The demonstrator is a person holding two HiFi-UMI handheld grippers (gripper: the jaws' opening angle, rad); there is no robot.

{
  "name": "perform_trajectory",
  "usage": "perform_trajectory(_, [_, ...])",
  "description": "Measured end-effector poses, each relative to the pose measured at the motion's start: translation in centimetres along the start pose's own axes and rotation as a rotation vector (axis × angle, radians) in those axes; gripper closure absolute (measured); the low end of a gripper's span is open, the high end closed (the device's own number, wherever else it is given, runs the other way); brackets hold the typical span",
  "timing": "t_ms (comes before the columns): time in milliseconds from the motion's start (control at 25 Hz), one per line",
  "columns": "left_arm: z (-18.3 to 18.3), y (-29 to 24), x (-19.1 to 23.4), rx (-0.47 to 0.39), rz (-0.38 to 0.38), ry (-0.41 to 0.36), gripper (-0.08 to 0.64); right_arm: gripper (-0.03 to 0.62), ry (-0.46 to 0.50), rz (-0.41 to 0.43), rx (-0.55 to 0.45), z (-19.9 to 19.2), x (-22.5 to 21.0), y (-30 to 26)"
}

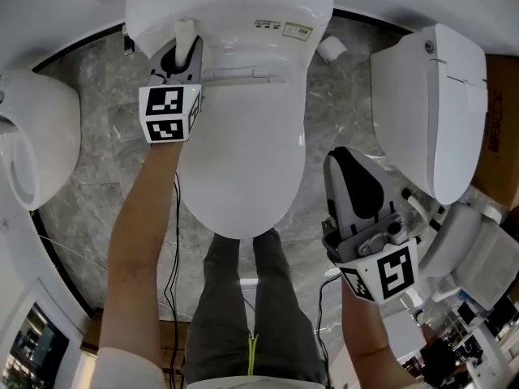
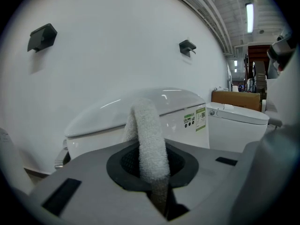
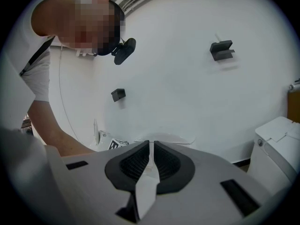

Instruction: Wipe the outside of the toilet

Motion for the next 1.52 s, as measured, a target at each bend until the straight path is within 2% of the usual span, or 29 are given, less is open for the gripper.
perform_trajectory(840, [4.6,-5.4,-9.4,-0.047,-0.148,-0.075,0.506,0.538,-0.034,-0.062,-0.034,0.3,-4.7,3.5])
perform_trajectory(1040, [6.5,-6.5,-12.8,-0.075,-0.195,-0.072,0.506,0.538,-0.036,-0.061,-0.034,0.6,-5.2,4.5])
perform_trajectory(1280, [8.2,-7.5,-16.2,-0.079,-0.228,-0.008,0.506,0.538,-0.038,-0.080,-0.040,1.3,-5.9,6.2])
perform_trajectory(1520, [10.5,-8.3,-20.5,-0.100,-0.302,-0.033,0.506,0.538,-0.045,-0.122,-0.068,1.9,-7.2,8.7])
Point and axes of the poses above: the fingertips, and each gripper's own axes: y backward along the fingers, x to its left, z out of its top, the point moved 3 cm from there along y, backward along the fingers, and after that the axes turned 15 degrees about -y, right-handed, at the moved point
